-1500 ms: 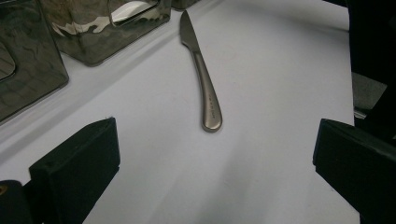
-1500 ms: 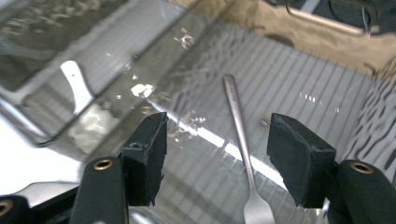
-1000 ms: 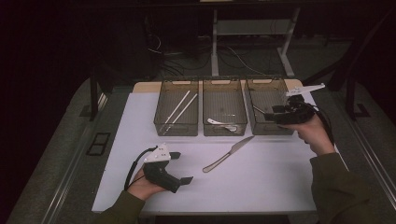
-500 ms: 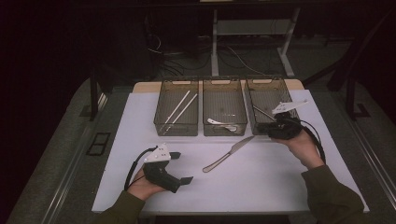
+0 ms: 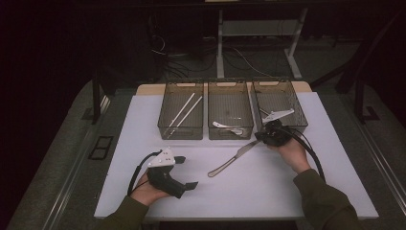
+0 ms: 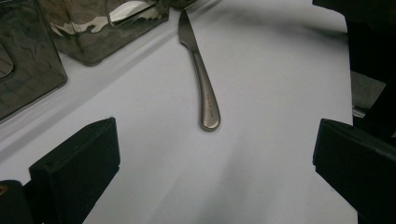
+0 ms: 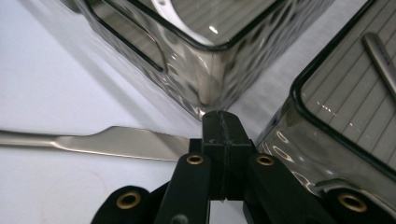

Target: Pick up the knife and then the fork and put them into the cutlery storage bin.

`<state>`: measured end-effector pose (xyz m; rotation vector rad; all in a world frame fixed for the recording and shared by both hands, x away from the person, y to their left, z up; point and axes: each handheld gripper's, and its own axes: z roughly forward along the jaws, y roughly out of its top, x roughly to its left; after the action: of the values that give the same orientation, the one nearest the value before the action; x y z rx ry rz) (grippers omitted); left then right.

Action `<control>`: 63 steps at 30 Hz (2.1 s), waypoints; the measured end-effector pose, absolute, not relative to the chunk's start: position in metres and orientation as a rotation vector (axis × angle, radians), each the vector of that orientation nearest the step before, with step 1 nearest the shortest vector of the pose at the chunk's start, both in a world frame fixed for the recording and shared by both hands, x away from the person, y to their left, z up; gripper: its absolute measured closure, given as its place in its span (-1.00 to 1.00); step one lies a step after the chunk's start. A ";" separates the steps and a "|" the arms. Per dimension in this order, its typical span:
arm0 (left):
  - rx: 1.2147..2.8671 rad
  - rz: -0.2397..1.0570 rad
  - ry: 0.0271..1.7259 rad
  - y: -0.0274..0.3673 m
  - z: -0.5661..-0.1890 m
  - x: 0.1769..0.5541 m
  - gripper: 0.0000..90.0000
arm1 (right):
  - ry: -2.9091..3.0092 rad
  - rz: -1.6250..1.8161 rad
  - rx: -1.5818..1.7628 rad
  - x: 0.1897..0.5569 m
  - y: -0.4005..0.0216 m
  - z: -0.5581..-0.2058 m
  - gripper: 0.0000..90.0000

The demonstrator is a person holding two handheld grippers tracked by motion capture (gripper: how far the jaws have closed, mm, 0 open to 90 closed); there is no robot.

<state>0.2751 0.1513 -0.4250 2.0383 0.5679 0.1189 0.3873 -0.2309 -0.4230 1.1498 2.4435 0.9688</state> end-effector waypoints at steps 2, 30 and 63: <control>2.038 0.119 0.568 0.151 -0.425 0.275 -1.00 | 2.443 0.959 1.159 0.388 -0.229 -0.426 0.99; 2.038 0.116 0.564 0.152 -0.425 0.275 -1.00 | 2.451 0.860 1.224 0.400 -0.218 -0.443 0.99; 2.036 0.122 0.560 0.152 -0.424 0.274 -1.00 | 2.737 0.772 1.061 0.348 -0.233 -0.433 0.99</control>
<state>0.2741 0.1518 -0.4237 2.0361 0.5602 0.1217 0.3485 -0.2330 -0.4326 1.0608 2.7375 0.7719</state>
